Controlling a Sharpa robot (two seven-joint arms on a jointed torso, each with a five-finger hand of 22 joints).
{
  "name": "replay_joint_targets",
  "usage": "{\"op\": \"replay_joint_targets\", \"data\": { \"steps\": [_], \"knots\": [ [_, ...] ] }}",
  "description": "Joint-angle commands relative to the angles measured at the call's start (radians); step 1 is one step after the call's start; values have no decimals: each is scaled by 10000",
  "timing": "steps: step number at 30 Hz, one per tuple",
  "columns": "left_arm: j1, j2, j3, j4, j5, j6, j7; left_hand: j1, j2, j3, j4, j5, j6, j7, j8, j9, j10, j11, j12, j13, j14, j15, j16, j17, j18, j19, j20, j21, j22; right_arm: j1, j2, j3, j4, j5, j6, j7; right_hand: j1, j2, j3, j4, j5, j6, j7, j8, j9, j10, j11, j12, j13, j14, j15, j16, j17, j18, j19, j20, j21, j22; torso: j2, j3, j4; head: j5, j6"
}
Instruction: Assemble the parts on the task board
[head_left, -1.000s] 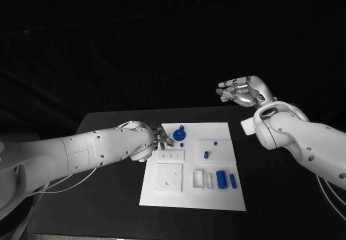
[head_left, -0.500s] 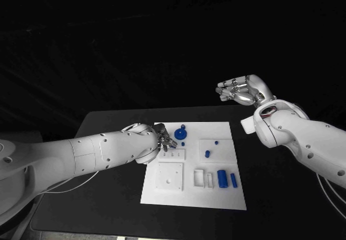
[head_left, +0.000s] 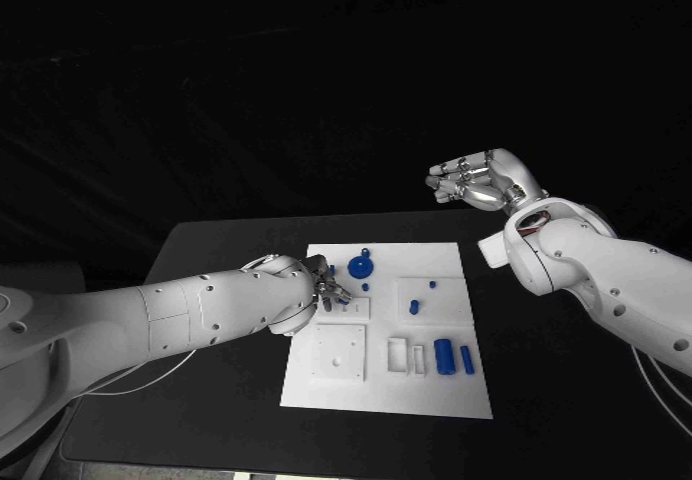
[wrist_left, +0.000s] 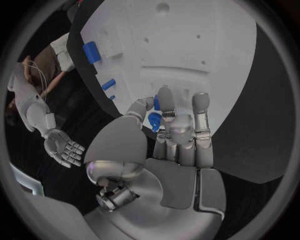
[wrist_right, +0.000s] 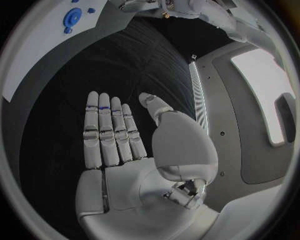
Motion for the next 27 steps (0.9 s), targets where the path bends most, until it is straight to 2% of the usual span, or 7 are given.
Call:
{"op": "replay_joint_targets", "data": {
  "steps": [1,10,27],
  "knots": [
    [-26,20,5,19,93,210,-37,105,2,1200,-1191,64,734,-644,29,9,505,-207,63,9,52,-132,18,-8,160,22,22,41,185,2,10,5,21,-17,187,107,-93,38,-16,-42,-64,16,12,3,10,-83,26,-64,-15,-61,18,-38,-9,173,-64,53,68,-15,7,-5,4,-7,-14],
    [-88,50,5,-14,94,311,-21,105,2,1200,-1191,64,734,-644,29,9,505,-207,63,9,52,-132,18,-8,160,22,22,41,185,2,8,5,11,-24,194,91,-96,48,-26,-49,-71,15,15,3,9,-88,28,-63,-14,-65,20,-37,-9,174,-74,55,77,-15,2,-1,1,-11,-30],
    [-110,79,5,-74,43,509,-28,97,14,1209,-1229,71,736,-640,30,-15,506,-205,46,9,42,-125,26,-63,173,-6,33,65,184,1,6,5,-6,-78,221,69,-115,57,-64,-54,-87,15,15,3,9,-93,30,-63,-15,-69,23,-37,-9,174,-92,60,97,-16,7,-9,4,-35,-35]
  ]
}}
